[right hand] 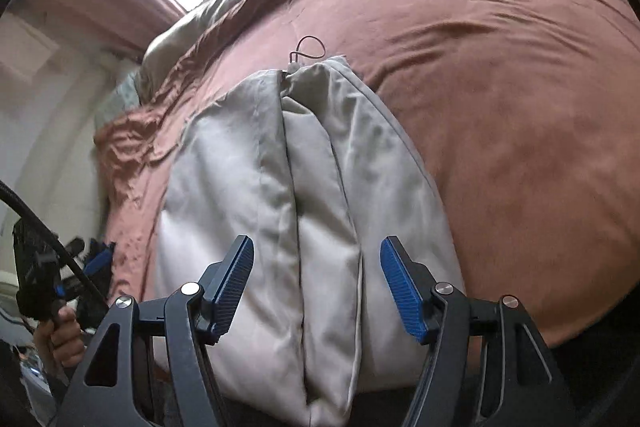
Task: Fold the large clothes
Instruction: 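Open both tools to release the folded jacket bundle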
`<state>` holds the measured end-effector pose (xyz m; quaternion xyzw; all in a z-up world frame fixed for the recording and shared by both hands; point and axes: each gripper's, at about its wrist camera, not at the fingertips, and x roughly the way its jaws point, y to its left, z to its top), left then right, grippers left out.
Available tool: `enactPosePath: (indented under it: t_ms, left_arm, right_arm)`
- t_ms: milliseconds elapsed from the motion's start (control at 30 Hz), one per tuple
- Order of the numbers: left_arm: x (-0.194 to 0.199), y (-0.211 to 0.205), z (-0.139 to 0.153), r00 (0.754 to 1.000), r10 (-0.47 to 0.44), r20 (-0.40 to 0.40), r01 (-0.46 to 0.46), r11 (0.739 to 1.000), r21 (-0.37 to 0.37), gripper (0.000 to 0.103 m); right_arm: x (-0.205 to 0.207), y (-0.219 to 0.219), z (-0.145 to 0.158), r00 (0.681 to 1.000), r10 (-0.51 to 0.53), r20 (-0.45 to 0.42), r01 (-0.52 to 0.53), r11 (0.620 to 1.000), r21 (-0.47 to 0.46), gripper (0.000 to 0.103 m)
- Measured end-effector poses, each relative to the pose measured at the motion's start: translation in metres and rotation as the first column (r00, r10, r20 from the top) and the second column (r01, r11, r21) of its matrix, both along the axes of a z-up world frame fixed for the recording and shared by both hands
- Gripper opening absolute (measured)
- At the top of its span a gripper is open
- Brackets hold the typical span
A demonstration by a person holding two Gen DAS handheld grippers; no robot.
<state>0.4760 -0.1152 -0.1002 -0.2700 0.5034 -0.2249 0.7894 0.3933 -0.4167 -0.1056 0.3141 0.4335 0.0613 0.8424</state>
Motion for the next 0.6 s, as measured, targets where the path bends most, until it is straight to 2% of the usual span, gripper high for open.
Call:
enactPosePath:
  t_ms: [233, 367, 467, 500, 533, 567, 600]
  left_arm:
    - [-0.007, 0.028, -0.046, 0.994, 0.079, -0.081, -0.081, 0.997, -0.013, 0.073]
    - [-0.009, 0.028, -0.070, 0.987, 0.095, -0.127, -0.100, 0.994, -0.036, 0.073]
    - [-0.011, 0.018, -0.082, 0.986, 0.077, -0.148, -0.082, 0.996, -0.032, 0.073]
    - [-0.011, 0.015, -0.084, 0.986, 0.069, -0.151, -0.074, 0.997, -0.030, 0.073]
    - [-0.012, 0.009, -0.087, 0.986, 0.057, -0.155, -0.062, 0.998, -0.025, 0.073]
    - [-0.013, 0.006, -0.087, 0.987, 0.048, -0.156, -0.052, 0.998, -0.021, 0.072]
    - [-0.013, 0.001, -0.087, 0.987, 0.038, -0.157, -0.041, 0.999, -0.019, 0.068]
  right_arm:
    - [0.061, 0.006, 0.001, 0.992, 0.106, -0.067, -0.108, 0.994, -0.016, 0.064]
    - [0.097, 0.006, -0.007, 0.981, 0.172, -0.094, -0.168, 0.984, 0.052, 0.064]
    - [0.119, 0.005, -0.014, 0.974, 0.200, -0.108, -0.192, 0.978, 0.076, 0.063]
    - [0.123, 0.005, -0.015, 0.974, 0.202, -0.104, -0.195, 0.978, 0.076, 0.042]
    - [0.126, 0.006, -0.015, 0.973, 0.205, -0.107, -0.198, 0.978, 0.067, 0.026]
    - [0.127, 0.004, -0.015, 0.971, 0.213, -0.112, -0.207, 0.976, 0.066, 0.013]
    - [0.127, 0.004, -0.011, 0.971, 0.216, -0.105, -0.211, 0.976, 0.050, 0.008]
